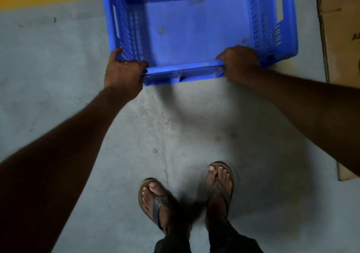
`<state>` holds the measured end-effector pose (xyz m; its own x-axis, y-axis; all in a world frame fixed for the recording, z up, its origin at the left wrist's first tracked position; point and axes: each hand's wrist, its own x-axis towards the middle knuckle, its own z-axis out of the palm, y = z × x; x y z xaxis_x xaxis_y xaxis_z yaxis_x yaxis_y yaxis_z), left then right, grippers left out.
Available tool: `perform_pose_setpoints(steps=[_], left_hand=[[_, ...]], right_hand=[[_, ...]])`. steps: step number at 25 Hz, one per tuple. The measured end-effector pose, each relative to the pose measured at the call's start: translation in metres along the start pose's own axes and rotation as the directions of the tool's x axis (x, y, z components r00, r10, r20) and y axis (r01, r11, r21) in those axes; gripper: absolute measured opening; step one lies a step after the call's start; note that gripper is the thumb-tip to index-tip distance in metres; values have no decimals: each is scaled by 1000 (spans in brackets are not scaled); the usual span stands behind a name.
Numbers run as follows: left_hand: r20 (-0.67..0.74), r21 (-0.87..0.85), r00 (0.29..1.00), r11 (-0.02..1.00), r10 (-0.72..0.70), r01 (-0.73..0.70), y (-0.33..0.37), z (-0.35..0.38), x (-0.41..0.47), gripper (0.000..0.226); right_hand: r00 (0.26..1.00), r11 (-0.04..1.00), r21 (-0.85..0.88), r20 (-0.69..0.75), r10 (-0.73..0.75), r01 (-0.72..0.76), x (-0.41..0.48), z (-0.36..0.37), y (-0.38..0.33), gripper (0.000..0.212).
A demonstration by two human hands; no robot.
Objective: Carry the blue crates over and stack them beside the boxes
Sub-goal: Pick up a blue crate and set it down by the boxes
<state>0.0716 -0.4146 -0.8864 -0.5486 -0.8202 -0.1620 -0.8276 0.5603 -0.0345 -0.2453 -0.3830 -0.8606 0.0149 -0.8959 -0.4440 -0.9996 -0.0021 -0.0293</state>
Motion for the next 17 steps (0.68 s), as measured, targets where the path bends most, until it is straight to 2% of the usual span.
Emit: perform_pose_setpoints(steps=[4,8,17], left_hand=[[3,-1,1000,1000,-22,22,5,3,-6,25],[-16,-11,1000,1000,-22,22,4,3,-5,21],[45,11,998,999,-44,44,8,-1,-6,16]], right_hand=[[1000,1000,-2,3,-11,11,-2,2,1,19],[1000,1000,28,9,-14,13,0,4,4,21],[999,999,7,21,-36,35,3,5,8,13]])
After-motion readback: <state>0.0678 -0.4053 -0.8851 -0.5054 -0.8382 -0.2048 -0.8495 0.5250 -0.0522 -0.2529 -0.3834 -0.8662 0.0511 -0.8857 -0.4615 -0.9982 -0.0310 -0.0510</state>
